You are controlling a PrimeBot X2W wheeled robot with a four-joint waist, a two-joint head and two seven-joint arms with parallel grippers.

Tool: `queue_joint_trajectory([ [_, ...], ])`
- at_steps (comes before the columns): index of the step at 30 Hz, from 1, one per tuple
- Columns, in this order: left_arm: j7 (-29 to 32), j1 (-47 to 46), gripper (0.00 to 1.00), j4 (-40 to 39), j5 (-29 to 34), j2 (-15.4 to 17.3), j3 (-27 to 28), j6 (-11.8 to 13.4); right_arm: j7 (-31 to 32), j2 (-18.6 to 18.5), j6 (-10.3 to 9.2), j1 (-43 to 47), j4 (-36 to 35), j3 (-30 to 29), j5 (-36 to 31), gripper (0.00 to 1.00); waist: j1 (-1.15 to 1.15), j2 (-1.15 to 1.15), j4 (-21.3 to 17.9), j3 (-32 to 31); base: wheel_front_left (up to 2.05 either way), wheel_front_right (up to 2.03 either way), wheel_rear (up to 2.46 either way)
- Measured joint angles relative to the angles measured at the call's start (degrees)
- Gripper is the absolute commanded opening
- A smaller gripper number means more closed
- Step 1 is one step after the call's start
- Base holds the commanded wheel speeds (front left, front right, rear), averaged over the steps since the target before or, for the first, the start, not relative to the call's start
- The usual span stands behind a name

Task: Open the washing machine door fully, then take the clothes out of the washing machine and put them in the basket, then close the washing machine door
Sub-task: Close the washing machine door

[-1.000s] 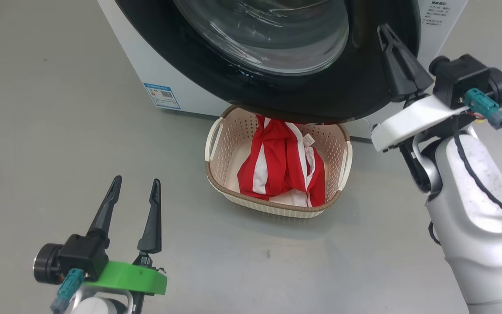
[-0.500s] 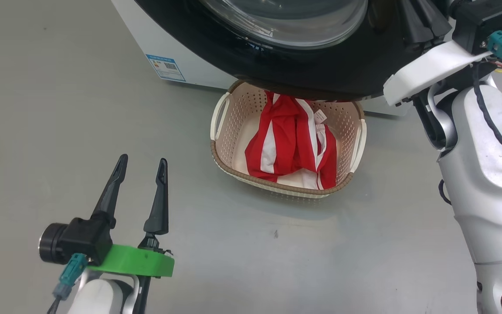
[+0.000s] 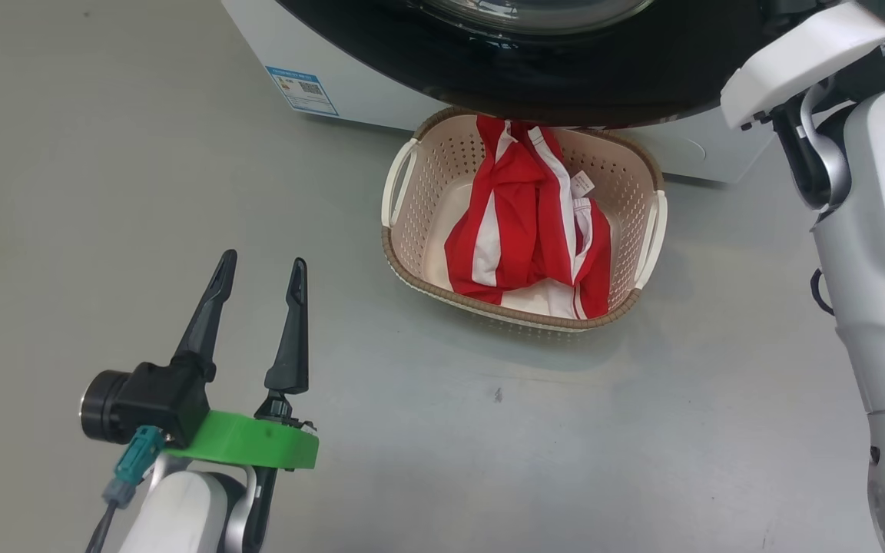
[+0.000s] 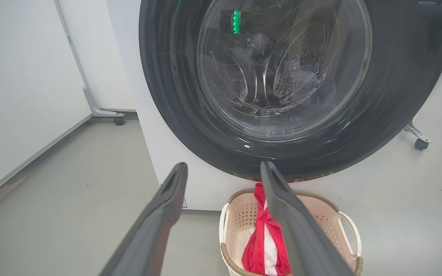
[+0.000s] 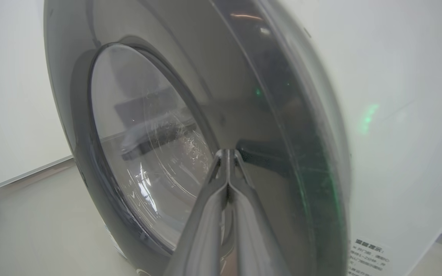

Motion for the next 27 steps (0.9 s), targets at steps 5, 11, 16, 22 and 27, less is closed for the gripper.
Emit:
queue_joint_trajectory([
  [5, 0.0, -0.5, 1.00, 0.1, 0.0, -0.5, -0.6, -0.2, 0.0, -0.7, -0.03, -2.8, 2.1, -1.0, 0.0, 0.00, 0.00, 0.00, 0.5, 0.6, 0.00, 0.00, 0.00],
  [11, 0.0, -1.6, 1.00, 0.5, 0.0, -0.7, -0.6, -0.2, -1.1, -1.5, -0.16, -5.9, 4.7, -1.7, 0.0, 0.00, 0.00, 0.00, 1.1, 1.2, 0.00, 0.00, 0.00],
  [16, 0.0, -1.9, 1.00, 0.5, 0.0, -0.8, 0.0, -0.2, -2.2, -1.5, -0.16, -7.6, 6.5, -1.9, 0.0, 0.00, 0.00, 0.00, 1.3, 1.4, 0.00, 0.00, 0.00],
  [22, -0.1, -2.6, 1.00, 0.5, 0.0, -1.0, 0.5, -0.2, -3.6, -1.4, -0.11, -8.1, 9.1, -1.8, 0.0, 0.00, 0.00, 0.00, 1.2, 1.1, 0.00, 0.00, 0.00],
  [27, -0.2, -2.6, 1.00, 0.6, 0.6, -1.0, 0.7, -0.2, -5.3, -1.3, -0.08, -8.3, 11.3, -1.5, 0.0, 0.00, 0.00, 0.00, 1.1, 0.5, 0.00, 0.00, 0.00],
])
